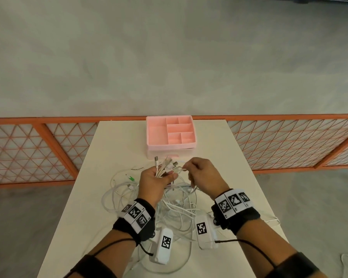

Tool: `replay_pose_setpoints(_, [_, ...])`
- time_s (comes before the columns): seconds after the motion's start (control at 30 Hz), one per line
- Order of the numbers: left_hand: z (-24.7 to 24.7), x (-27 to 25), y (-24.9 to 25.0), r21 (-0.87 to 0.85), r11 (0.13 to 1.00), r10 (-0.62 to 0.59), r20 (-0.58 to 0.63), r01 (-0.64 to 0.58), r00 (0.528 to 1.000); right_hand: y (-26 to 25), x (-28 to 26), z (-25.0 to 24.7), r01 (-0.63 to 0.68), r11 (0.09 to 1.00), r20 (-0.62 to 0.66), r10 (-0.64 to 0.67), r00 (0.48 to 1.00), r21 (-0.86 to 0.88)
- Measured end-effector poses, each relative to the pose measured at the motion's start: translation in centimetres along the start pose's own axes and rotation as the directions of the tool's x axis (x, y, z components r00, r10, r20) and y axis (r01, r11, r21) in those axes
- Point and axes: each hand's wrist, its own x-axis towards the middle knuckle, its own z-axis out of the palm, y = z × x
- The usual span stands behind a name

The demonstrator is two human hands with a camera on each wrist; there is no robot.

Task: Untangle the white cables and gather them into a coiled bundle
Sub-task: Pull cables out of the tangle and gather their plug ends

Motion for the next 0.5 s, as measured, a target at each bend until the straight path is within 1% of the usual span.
replay_pose_setpoints(0.07, [0.1, 0.0, -0.3, 0.081, 0.997, 0.006, 0.029, -0.009, 1.0, -0.4, 0.0, -0.1, 0.045, 0.975, 0.077, -0.029, 0.997, -0.219])
replay_pose_setpoints(0.13, [0.3, -0.2, -0.4, 0.122, 0.992, 0.014, 0.058, -0.022, 0.998, -0.9, 0.1, 0.0, 0.062, 0.936, 0.151, -0.01, 0.989, -0.347])
replay_pose_setpoints(0.2, [0.5, -0.3, -0.3, 0.116, 0.993, 0.023, 0.063, -0.03, 0.998, -1.5, 0.1, 0.2, 0.083, 0.918, 0.185, -0.011, 0.983, -0.387])
replay_pose_setpoints(0.3, [0.2, -0.1, -0.5, 0.113, 0.994, 0.005, 0.054, -0.011, 0.999, -2.0, 0.1, 0.0, 0.118, 0.912, 0.172, -0.054, 0.984, -0.393])
replay_pose_setpoints(0.33, [-0.1, -0.2, -0.6, 0.133, 0.991, 0.009, 0.046, -0.015, 0.999, -2.3, 0.0, -0.2, 0.109, 0.932, 0.155, -0.058, 0.986, -0.346])
replay_pose_setpoints(0.37, [-0.4, -0.3, -0.8, 0.155, 0.988, 0.018, 0.031, -0.022, 0.999, -2.6, -0.1, -0.5, 0.084, 0.964, 0.124, -0.054, 0.991, -0.254])
replay_pose_setpoints(0.4, [-0.8, -0.3, -1.1, 0.177, 0.984, 0.029, 0.015, -0.031, 0.999, -3.0, -0.3, -0.8, 0.057, 0.992, 0.084, -0.048, 0.995, -0.11])
replay_pose_setpoints(0.43, [-1.2, -0.4, -1.4, 0.189, 0.981, 0.034, -0.003, -0.033, 0.999, -3.5, -0.3, -1.0, 0.04, 0.997, 0.038, -0.043, 0.998, 0.073])
replay_pose_setpoints(0.47, [-1.6, -0.3, -1.6, 0.189, 0.982, 0.034, -0.023, -0.029, 0.999, -4.0, -0.4, -1.2, 0.034, 0.964, -0.003, -0.034, 0.999, 0.264])
replay_pose_setpoints(0.5, [-1.9, -0.2, -1.9, 0.181, 0.983, 0.033, -0.038, -0.026, 0.999, -4.4, -0.4, -1.4, 0.037, 0.902, -0.029, -0.027, 0.999, 0.431])
